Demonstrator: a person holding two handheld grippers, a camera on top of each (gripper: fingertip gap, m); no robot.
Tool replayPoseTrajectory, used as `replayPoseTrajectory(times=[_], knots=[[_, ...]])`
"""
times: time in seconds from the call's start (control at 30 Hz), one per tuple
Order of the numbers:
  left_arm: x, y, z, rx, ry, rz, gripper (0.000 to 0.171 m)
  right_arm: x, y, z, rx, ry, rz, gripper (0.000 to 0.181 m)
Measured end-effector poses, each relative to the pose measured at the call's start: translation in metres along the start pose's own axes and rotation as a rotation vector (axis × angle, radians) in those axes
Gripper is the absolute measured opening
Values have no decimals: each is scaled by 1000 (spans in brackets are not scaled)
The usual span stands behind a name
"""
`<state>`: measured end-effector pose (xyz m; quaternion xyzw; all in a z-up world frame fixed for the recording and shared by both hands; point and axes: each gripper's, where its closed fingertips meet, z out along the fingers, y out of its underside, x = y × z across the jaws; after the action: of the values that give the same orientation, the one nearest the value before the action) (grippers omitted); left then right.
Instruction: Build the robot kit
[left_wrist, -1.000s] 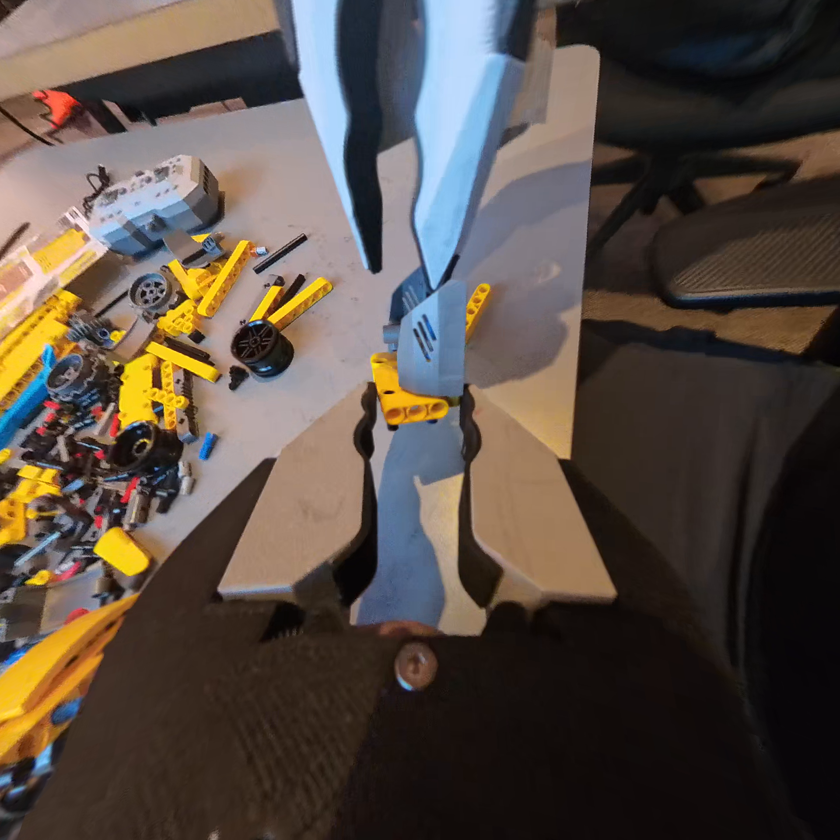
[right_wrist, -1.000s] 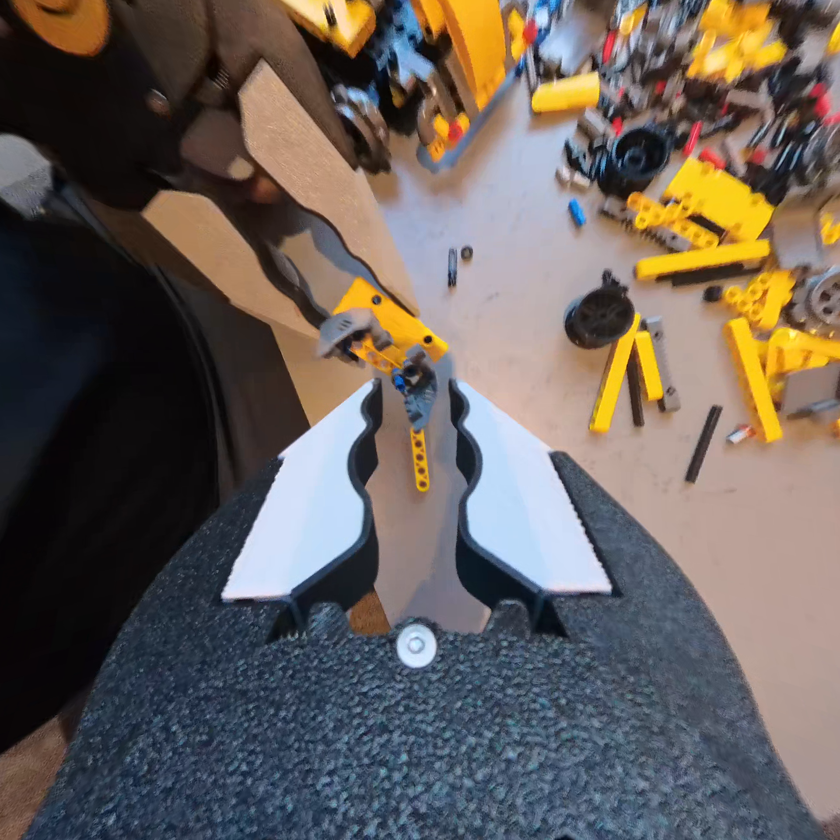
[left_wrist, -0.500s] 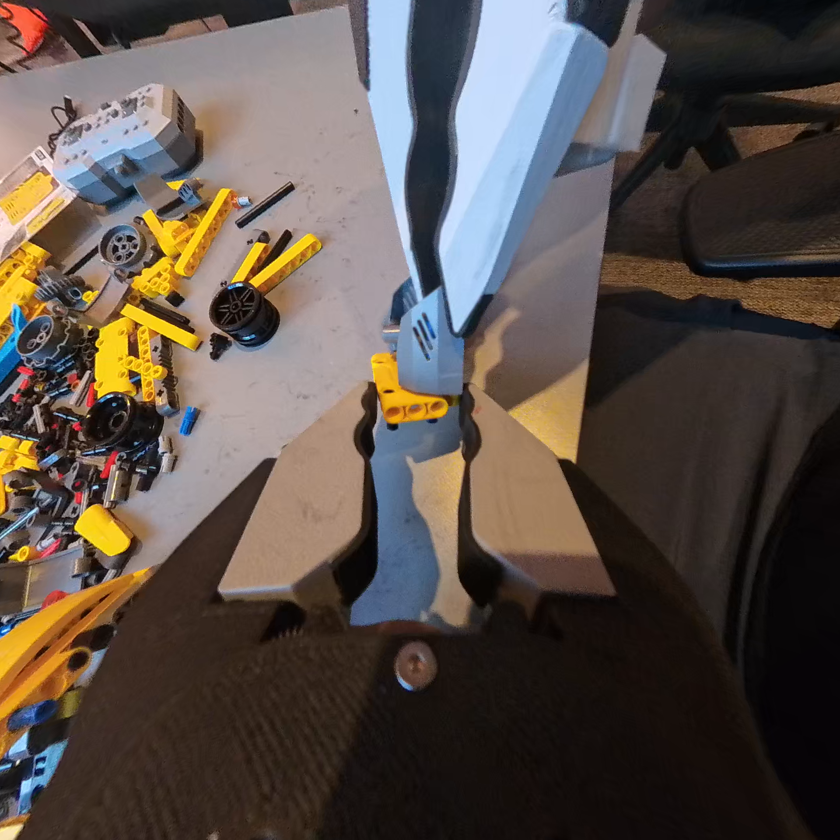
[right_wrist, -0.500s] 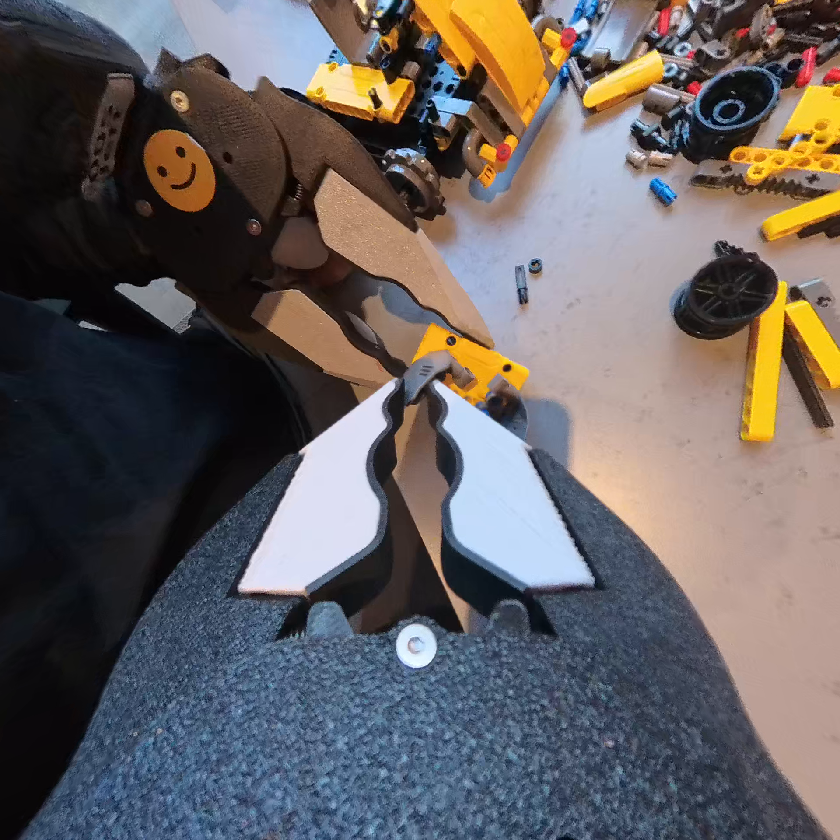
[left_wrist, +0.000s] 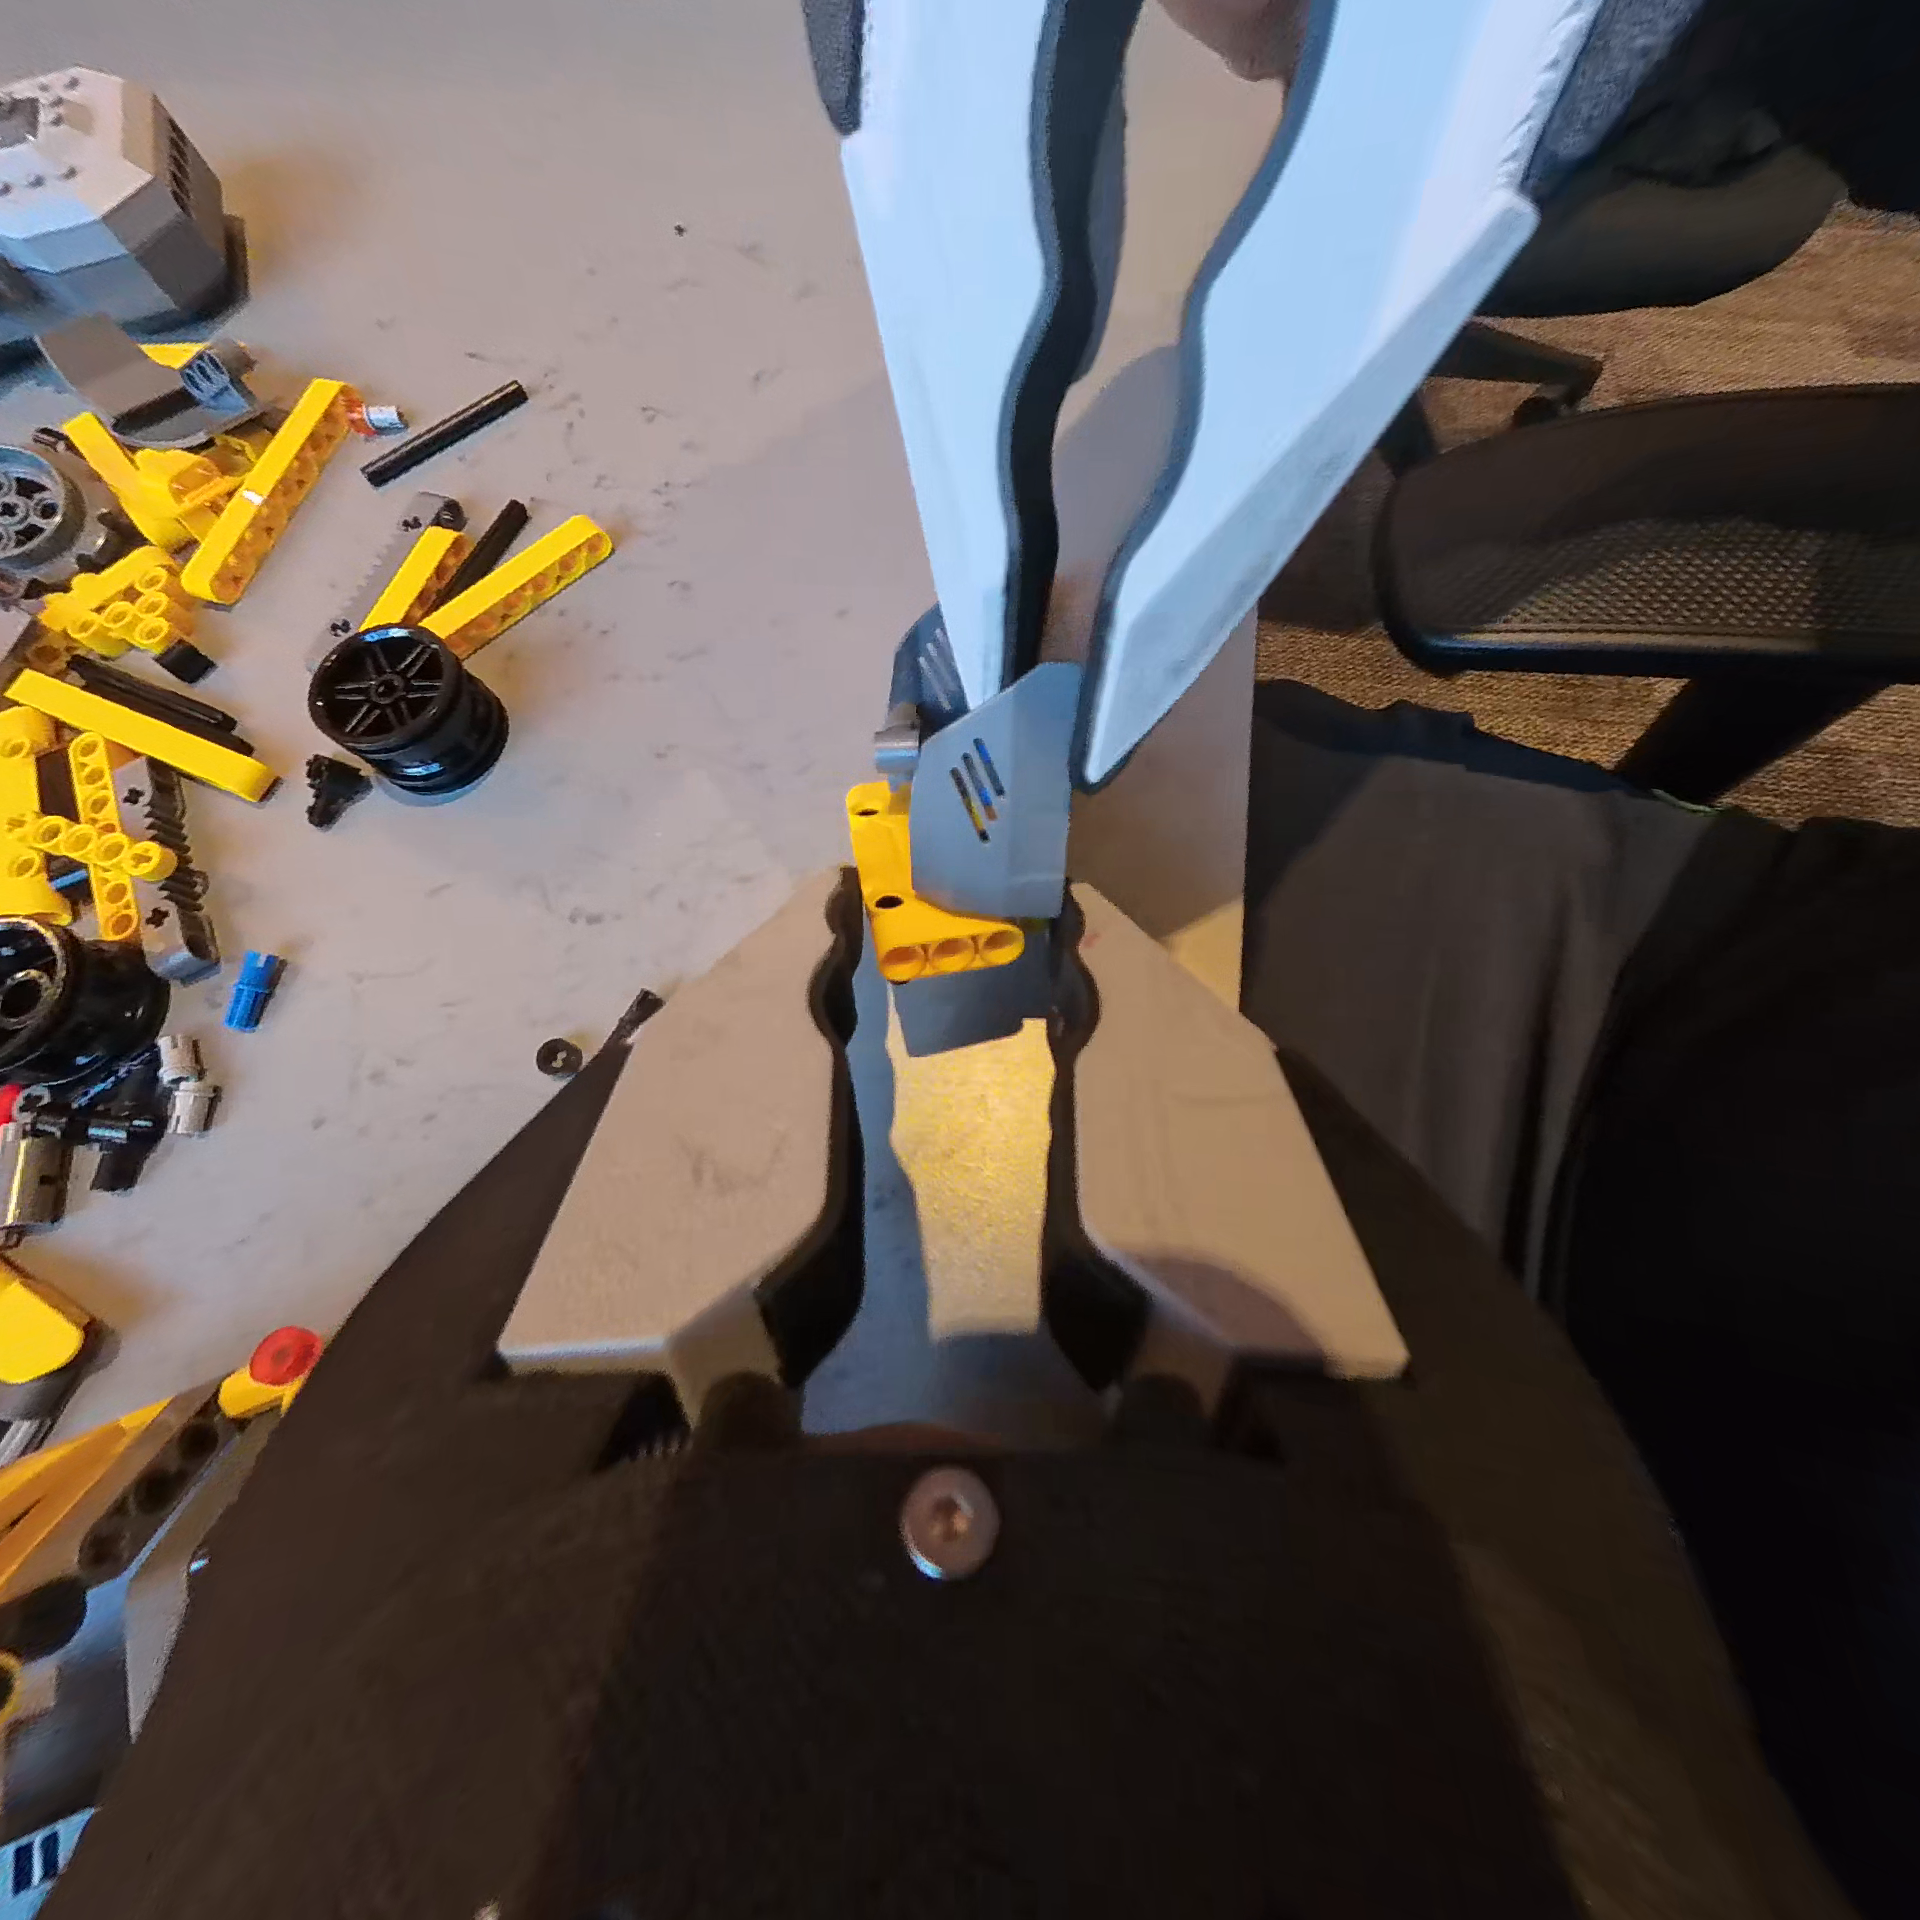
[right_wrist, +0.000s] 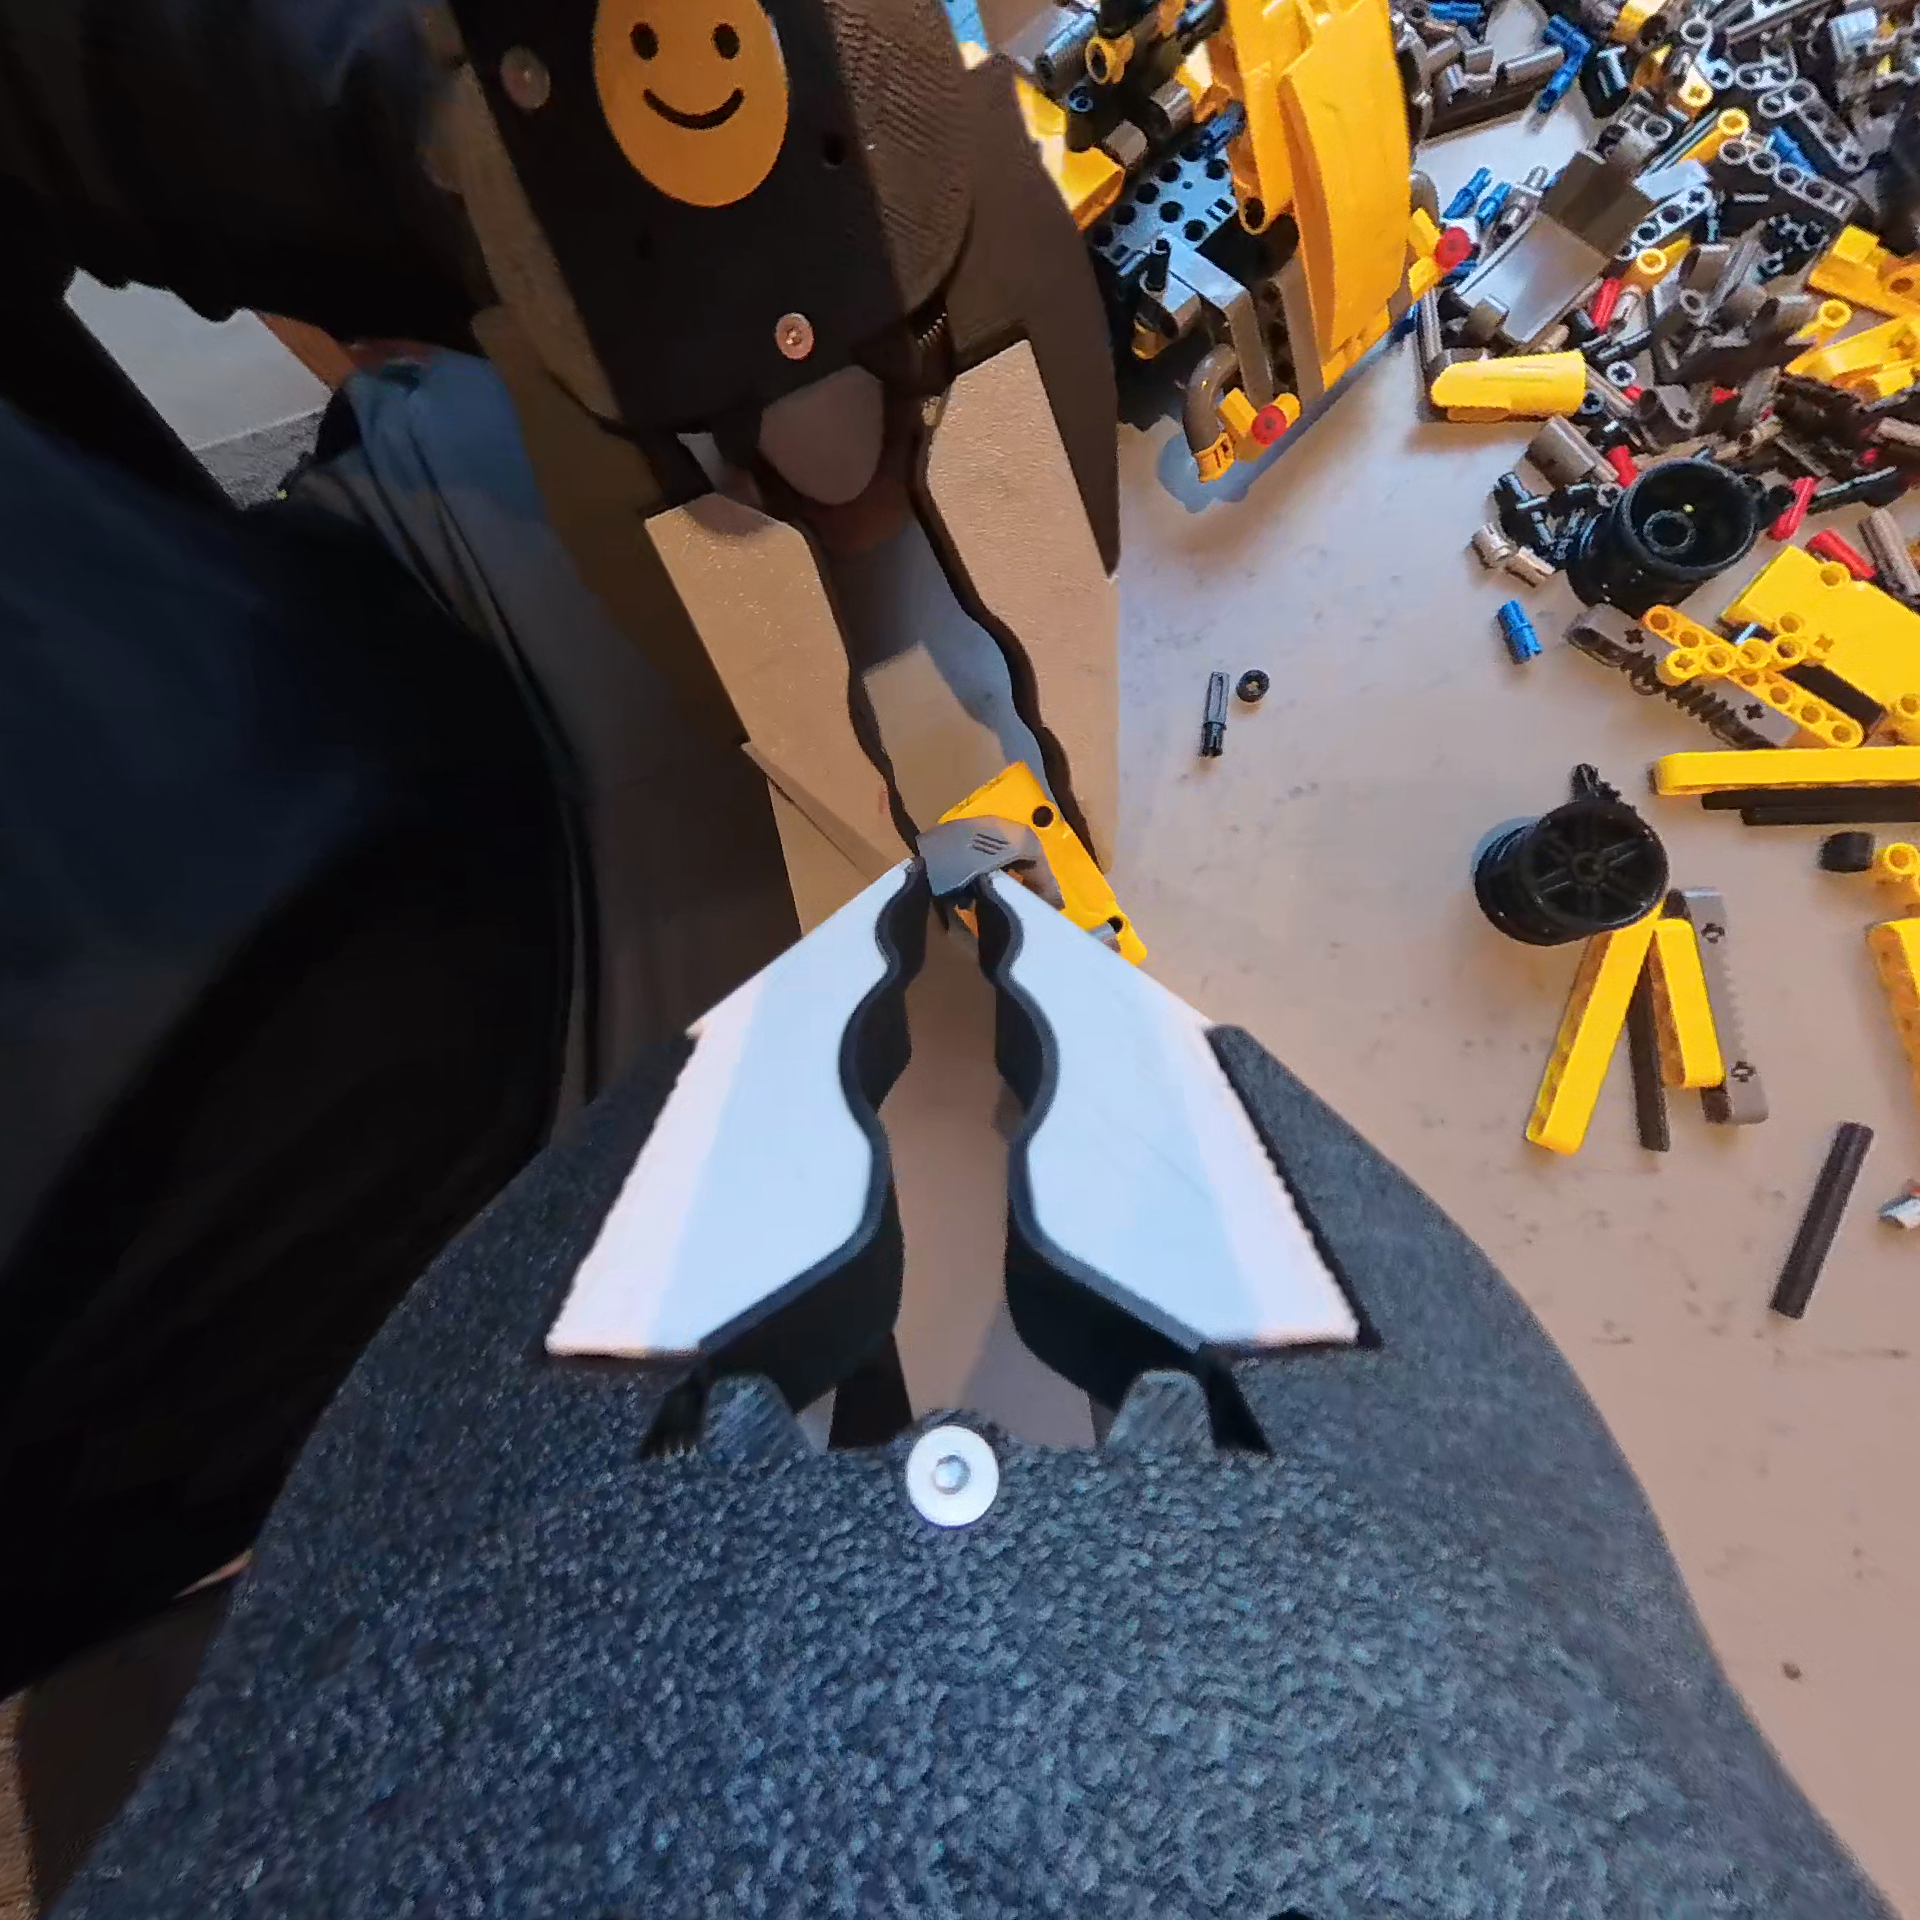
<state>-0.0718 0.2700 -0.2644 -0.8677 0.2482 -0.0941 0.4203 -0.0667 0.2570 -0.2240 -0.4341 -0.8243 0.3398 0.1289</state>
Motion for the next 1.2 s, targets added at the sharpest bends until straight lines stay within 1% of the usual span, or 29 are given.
replayPoseTrajectory(times=[0.1, 0.17, 0.2, 0.23, 0.27, 0.3, 0.37, 0.43, 0.5, 0.6, 0.67, 0.83, 0.9, 1.03, 1.1, 1.13, 1.2], knots=[[1, 0, 0, 4, 10, 2, 35, 0, 1, -1, 6, -6, -16, 9], [0, -1, -1, 7, 0, 1, 35, 1, 0, -2, 23, -34, 90, 9], [-1, 1, -1, -3, -12, 8, 35, 3, -1, -3, 38, -51, 152, 16], [-3, 3, 0, -17, -36, 23, 35, 6, -4, -5, 59, -56, 210, 36], [-4, 6, 1, -38, -62, 41, 34, 7, -6, -7, 80, -66, 258, 41], [-5, 9, 2, -63, -84, 62, 34, 7, -9, -9, 100, -82, 290, 40], [-4, 8, 4, -65, -99, 92, 34, 7, -12, -9, 119, -75, 313, 42], [-4, 9, 4, -67, -94, 81, 34, 8, -9, -3, 88, -39, 312, 45], [-4, 9, 4, -66, -84, 66, 34, 7, -7, 3, 50, 10, 221, 45], [-1, 9, 3, -61, -60, 70, 34, 5, -8, 7, 25, 90, 10, 42], [1, 9, 4, -65, -38, 76, 34, 9, -6, 8, -1, 137, -39, 36], [-5, 10, 3, -69, -68, 53, 34, 6, 1, 11, -27, 146, 104, 36], [-9, 10, 3, -70, -99, 52, 34, 3, 0, 15, 11, 179, 179, 27], [-16, 10, 2, -74, -180, 66, 34, 2, 1, 19, 81, 188, 348, 31], [-16, 9, 2, -73, -198, 84, 34, 4, 2, 22, 102, 178, 387, 35], [-16, 9, 2, -73, -203, 88, 34, 3, 1, 23, 114, 162, 389, 31], [-17, 10, 2, -74, -206, 81, 34, 4, 0, 23, 121, 158, 388, 32]])
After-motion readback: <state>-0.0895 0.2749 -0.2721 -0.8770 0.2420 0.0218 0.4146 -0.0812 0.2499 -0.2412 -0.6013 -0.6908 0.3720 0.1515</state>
